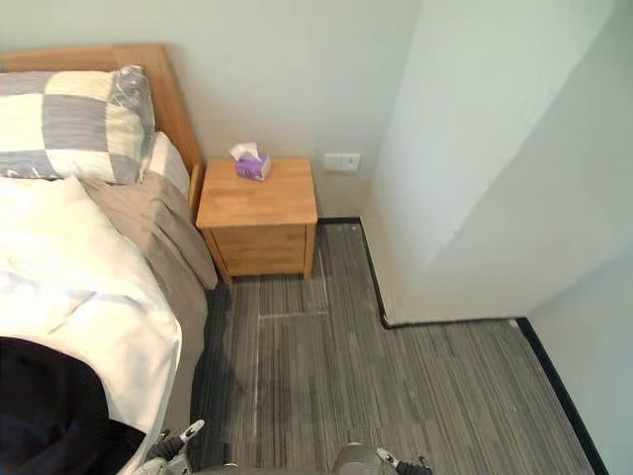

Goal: Tidy the bed and pick cloth on bed and put in laundry

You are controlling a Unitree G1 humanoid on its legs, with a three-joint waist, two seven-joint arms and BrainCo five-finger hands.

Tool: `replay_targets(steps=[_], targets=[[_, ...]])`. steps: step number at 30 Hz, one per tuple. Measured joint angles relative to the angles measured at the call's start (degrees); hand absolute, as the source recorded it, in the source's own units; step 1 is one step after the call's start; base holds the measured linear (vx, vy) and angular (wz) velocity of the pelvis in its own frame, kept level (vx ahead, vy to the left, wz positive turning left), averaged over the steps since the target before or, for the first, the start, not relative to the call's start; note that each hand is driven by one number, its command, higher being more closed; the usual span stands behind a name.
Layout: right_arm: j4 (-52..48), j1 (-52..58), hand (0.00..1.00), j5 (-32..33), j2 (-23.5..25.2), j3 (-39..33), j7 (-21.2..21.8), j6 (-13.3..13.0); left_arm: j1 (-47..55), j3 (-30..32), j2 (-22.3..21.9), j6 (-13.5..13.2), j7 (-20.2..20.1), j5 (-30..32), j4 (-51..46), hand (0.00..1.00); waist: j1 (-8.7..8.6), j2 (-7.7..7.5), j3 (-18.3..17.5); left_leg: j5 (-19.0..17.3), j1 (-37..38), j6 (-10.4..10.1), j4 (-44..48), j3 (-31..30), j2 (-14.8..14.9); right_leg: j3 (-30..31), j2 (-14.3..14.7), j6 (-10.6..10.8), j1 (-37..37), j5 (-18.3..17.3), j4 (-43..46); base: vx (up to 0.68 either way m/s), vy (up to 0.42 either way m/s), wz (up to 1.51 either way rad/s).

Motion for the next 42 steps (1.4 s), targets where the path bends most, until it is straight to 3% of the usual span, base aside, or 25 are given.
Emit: replay_targets(steps=[1, 2, 3, 4, 6, 7, 8, 11, 13, 16, 18, 20, 22, 23, 24, 25, 26, 29, 32, 35, 37, 38, 39, 40, 42], targets=[[-0.1, -0.2, 0.00, 0.0, 0.0, 0.5, 0.0, 0.0, 0.1, 0.0, 0.0, 0.0, 0.0, 0.0, 0.1, 0.00, -0.18, -0.02, 0.1, 0.3, 0.0, -0.5, 0.3, -0.7, 0.8, 0.7, 0.9, 0.5, -0.6, 0.6, -5.4, 0.28, -0.287, 0.58], [-0.3, -0.3, 0.00, 0.0, 0.2, 1.6, 0.0, -0.1, 0.5, 0.1, 0.3, -0.1, 0.0, -0.2, -0.1, 0.00, -0.35, -0.89, 0.1, 0.5, 0.2, -1.0, 0.5, -1.9, 1.4, 3.1, 2.2, 0.7, -0.5, 4.8, -18.3, 0.39, -0.418, 0.90], [0.3, -0.2, 0.00, 0.0, -0.4, 1.6, 0.2, -0.6, -0.5, 0.1, -0.3, -0.2, 0.2, -0.2, 0.9, 0.00, -0.62, -0.68, 0.4, -0.9, 1.1, -4.6, -0.4, -4.0, 3.2, 4.6, 4.2, 0.1, 1.1, 13.2, -26.0, 0.43, -0.434, 0.83], [-0.4, -0.6, 0.00, 0.0, -0.9, 1.3, 0.0, -0.8, -1.0, 0.3, -1.6, -0.4, 0.0, -0.1, 0.4, 0.00, 0.65, 0.71, 0.3, -0.6, -0.1, -5.9, -0.2, -4.9, 2.4, 4.4, 3.9, 0.1, 0.1, 12.6, -23.5, 0.36, -0.369, 0.71], [-1.7, -0.5, 0.00, 0.0, -1.4, 1.4, 0.2, -1.1, -1.3, 1.4, -3.6, -1.0, 0.1, 0.0, -0.1, 0.00, 0.14, 1.73, 1.4, 1.1, -0.1, -5.5, 0.4, -6.1, 3.0, 9.0, 3.8, 1.2, -6.4, 8.2, -10.4, 0.17, -0.238, 0.67], [-1.5, 0.2, 0.00, 0.0, -0.8, 2.1, 0.2, -1.0, -0.5, 3.5, -3.4, -1.3, 0.1, 0.1, -0.2, 0.00, -0.44, 0.22, 0.9, 0.6, 0.3, -6.2, -0.5, -7.7, 2.4, 11.5, 3.0, 0.9, -6.1, 7.3, -14.4, 0.13, -0.247, 0.96], [-1.3, 0.9, 0.00, 0.2, 0.1, 1.7, 0.0, -1.1, -0.9, 5.2, -3.0, -1.4, 0.2, 0.3, 0.3, 0.00, -0.76, 0.21, 0.8, -0.9, 1.1, -7.8, -1.1, -9.4, 3.3, 10.3, 3.1, -0.1, -5.8, 5.4, -12.9, 0.19, -0.245, 0.89], [0.2, 0.9, 0.00, 0.0, -0.2, 1.7, 0.0, -1.0, -0.3, 10.4, -5.1, -1.8, 0.1, 0.6, 0.9, 0.00, 0.05, 0.86, 0.4, 0.9, 0.8, -7.4, 0.7, -10.5, 5.5, 6.5, 3.6, -1.1, -4.0, 0.6, -10.6, 0.19, -0.264, 0.62], [0.5, 0.9, 0.00, -0.1, -0.7, 1.7, 0.1, -1.0, -0.2, 11.0, -5.3, -1.8, 0.0, 0.7, 0.6, 0.00, -0.16, 1.94, 0.2, 1.5, -4.9, -7.2, 11.6, -12.4, 7.4, 2.9, 4.2, -1.6, 0.4, 0.2, -14.3, 0.20, -0.212, 0.70], [0.7, 2.0, 0.00, -0.9, -1.0, 2.0, 0.2, -1.1, -0.1, 11.3, -5.3, -2.0, 0.0, -0.7, -0.7, 0.00, 0.47, 1.88, 0.9, 9.6, -13.8, -8.2, 31.8, -11.7, 10.4, -1.4, 5.9, -3.5, 9.9, 1.5, -22.1, 0.21, -0.153, 0.49], [0.7, 1.7, 0.00, -1.3, -1.5, 2.3, 0.2, -1.1, -0.1, 11.1, -5.3, -2.4, 0.0, -1.4, -0.6, 0.00, 0.88, 2.44, 1.0, 6.8, -16.5, -8.3, 37.8, -5.4, 11.9, -2.9, 5.9, -3.9, 15.1, 2.7, -27.1, 0.27, -0.093, 0.22], [1.2, 1.2, 0.00, -1.8, -1.8, 2.3, 0.2, -1.1, -0.1, 10.6, -5.3, -2.5, 0.0, -1.4, -0.6, 0.00, 0.75, 2.58, 1.1, 2.7, -18.8, -8.3, 38.6, -1.1, 10.8, -3.7, 5.5, -3.3, 17.8, 3.5, -30.3, 0.24, 0.009, 0.22], [3.2, -0.5, 0.00, -2.3, -2.0, 2.2, 0.3, -0.5, -0.2, 8.4, -4.2, -2.7, -0.1, -1.4, -0.7, 0.00, 0.66, 2.08, 1.6, 0.1, -20.4, -8.0, 28.5, 4.4, 5.0, -5.3, 3.4, -2.3, 21.0, 4.0, -32.3, 0.24, 0.100, 0.29], [3.0, -0.5, 0.00, -2.3, -2.2, 2.1, 0.4, -0.6, -0.2, 7.3, -4.0, -2.6, 0.0, -1.4, -0.7, 0.00, 0.55, 2.52, 1.8, 2.4, -20.6, -7.1, 23.2, 5.9, 3.4, -5.8, 3.2, -1.8, 21.6, 4.0, -32.3, 0.24, 0.172, 0.51], [3.2, -0.9, 0.00, -2.2, -3.1, 1.9, 0.5, -0.4, -0.1, 5.1, -4.1, -2.5, -0.2, -1.4, -0.4, 0.00, 0.52, 3.23, 2.0, 6.5, -19.3, -0.5, 14.0, 11.0, 1.7, -5.6, 3.7, 0.2, 22.7, 3.4, -32.6, 0.24, 0.169, 0.57], [3.3, -1.0, 0.00, -2.3, -2.7, 2.0, 0.6, -0.3, -0.2, 4.6, -3.5, -2.5, -0.3, -1.4, -0.5, 0.00, 0.53, 2.76, 1.8, 6.8, -18.2, -0.1, 11.8, 11.0, 0.1, -5.6, 2.9, 0.4, 22.8, 3.3, -33.2, 0.28, 0.170, 0.74], [3.4, -2.1, 0.00, -2.3, -2.0, 3.0, 0.7, -0.4, -0.2, 4.1, -1.9, -2.5, -0.7, -1.3, -0.7, 0.00, 0.53, 0.92, 1.7, 8.2, -17.7, 0.8, 7.2, 11.7, -2.3, -5.3, 2.3, 0.5, 23.1, 4.0, -36.2, 0.23, 0.101, 0.43], [4.0, -4.5, 0.00, -2.3, -1.5, 3.9, 0.6, -0.6, 0.5, 2.4, 0.2, -1.6, -0.8, -1.3, -0.2, 0.00, 0.96, -0.55, 2.8, 8.4, -17.5, 0.9, 7.7, 14.9, -3.2, -5.8, 1.9, 2.8, 26.8, 7.1, -41.0, 0.20, 0.057, 0.32], [4.2, -4.4, 0.00, -2.3, -0.9, 3.8, 0.7, -0.6, 2.2, 2.2, 0.3, -1.3, -0.9, -1.3, -0.3, 0.00, 0.98, -1.28, 2.9, 8.6, -14.6, 1.3, 7.7, 22.0, -3.3, -7.9, 1.6, 3.1, 31.1, 8.6, -41.5, 0.07, 0.036, 0.56], [4.2, -4.2, 0.00, -3.3, -0.3, 3.2, 1.2, -0.6, 3.8, 2.4, 0.0, -1.2, -1.1, -1.3, 0.0, 0.00, 0.97, -0.67, 0.9, 9.3, -12.1, 2.7, -0.7, 19.5, -5.5, -10.8, 2.4, 3.5, 29.9, 9.5, -36.5, 0.07, -0.014, 0.67], [4.0, -4.6, 0.00, -4.3, -0.9, 1.9, 1.5, -0.5, 4.7, 2.3, -0.4, -0.8, -1.3, -1.3, -0.1, 0.00, 1.09, 0.14, 0.5, 9.1, -10.3, 3.0, -4.3, 17.0, -5.6, -11.0, -0.3, 5.4, 22.6, 10.1, -17.4, 0.13, 0.046, 0.89], [3.8, -4.4, 0.00, -4.6, -0.7, 1.9, 1.5, -0.6, 4.8, 2.1, 0.4, -0.6, -1.3, -1.2, 0.0, 0.00, 1.07, -0.32, 0.7, 9.4, -8.5, 3.5, -5.3, 13.2, -6.3, -9.0, -3.3, 8.8, 18.3, 14.9, -4.6, 0.17, 0.028, 1.13], [3.8, -3.9, 0.00, -4.6, -0.8, 1.9, 1.5, -0.6, 4.8, 1.8, 0.8, -0.4, -1.3, -1.1, 0.1, 0.00, 0.80, -0.78, 1.0, 9.3, -7.9, 3.8, -5.5, 10.8, -6.7, -7.3, -4.0, 9.4, 16.2, 15.3, 1.0, 0.23, -0.022, 1.58], [3.6, -3.0, 0.00, -4.6, -0.1, 2.1, 1.6, -0.6, 4.3, 1.1, 2.0, -0.2, -1.1, -0.8, 0.7, 0.00, 0.58, -2.11, 1.2, 8.5, -6.5, 4.5, -5.4, 7.0, -7.3, -5.2, -4.9, 7.8, 13.1, 11.4, 8.7, 0.27, -0.062, 1.71], [2.5, -1.6, 0.00, -4.5, 0.0, 3.3, 1.5, -0.7, 4.2, 0.4, 2.3, -0.2, -1.1, -0.7, 1.1, 0.00, 0.77, -2.42, 1.2, 8.5, -4.3, 4.1, -5.5, 2.2, -7.3, -4.4, -5.2, 5.0, 10.3, 6.2, 11.7, 0.27, -0.079, 1.60]])
